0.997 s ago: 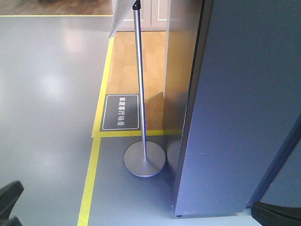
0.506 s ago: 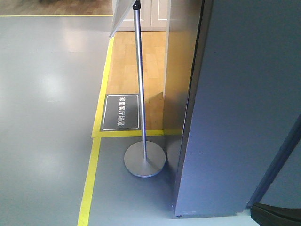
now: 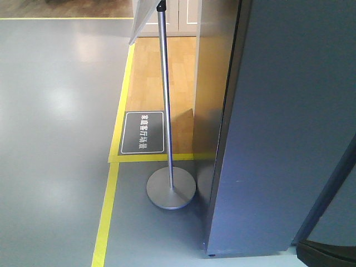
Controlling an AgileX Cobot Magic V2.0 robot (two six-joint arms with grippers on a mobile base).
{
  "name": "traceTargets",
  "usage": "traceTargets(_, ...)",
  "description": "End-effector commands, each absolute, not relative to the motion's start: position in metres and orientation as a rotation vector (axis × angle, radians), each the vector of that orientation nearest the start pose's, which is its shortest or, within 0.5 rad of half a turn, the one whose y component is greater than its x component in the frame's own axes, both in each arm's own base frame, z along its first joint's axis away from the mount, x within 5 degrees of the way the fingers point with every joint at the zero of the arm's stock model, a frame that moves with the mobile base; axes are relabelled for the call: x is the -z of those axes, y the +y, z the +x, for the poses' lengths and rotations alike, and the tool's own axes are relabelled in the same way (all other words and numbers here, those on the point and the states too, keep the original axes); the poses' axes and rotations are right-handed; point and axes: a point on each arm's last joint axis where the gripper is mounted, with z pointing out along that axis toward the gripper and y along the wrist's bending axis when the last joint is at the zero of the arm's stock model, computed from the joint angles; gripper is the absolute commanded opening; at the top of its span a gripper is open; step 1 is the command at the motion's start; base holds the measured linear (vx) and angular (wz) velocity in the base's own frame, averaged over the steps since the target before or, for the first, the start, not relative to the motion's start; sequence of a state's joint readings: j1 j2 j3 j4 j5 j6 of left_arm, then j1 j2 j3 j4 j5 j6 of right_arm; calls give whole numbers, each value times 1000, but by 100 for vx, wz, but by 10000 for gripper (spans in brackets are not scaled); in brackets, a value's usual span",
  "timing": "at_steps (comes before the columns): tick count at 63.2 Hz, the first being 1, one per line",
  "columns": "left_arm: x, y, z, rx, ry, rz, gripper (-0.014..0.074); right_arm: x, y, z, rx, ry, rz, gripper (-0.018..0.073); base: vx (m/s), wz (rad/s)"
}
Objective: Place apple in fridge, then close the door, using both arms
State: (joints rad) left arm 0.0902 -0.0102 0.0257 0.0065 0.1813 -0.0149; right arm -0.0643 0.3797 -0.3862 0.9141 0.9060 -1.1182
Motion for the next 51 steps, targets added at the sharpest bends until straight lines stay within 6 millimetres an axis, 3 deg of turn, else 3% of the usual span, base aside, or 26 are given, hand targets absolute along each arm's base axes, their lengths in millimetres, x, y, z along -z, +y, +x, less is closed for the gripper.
traceTargets(1, -186, 5, 56, -36, 1618, -111, -8, -281, 53, 66, -408, 1841, -708, -6, 0, 0)
traceTargets(51, -186, 5, 56, 23, 1614, -169, -8, -281, 53, 65, -409, 1841, -709, -6, 0, 0)
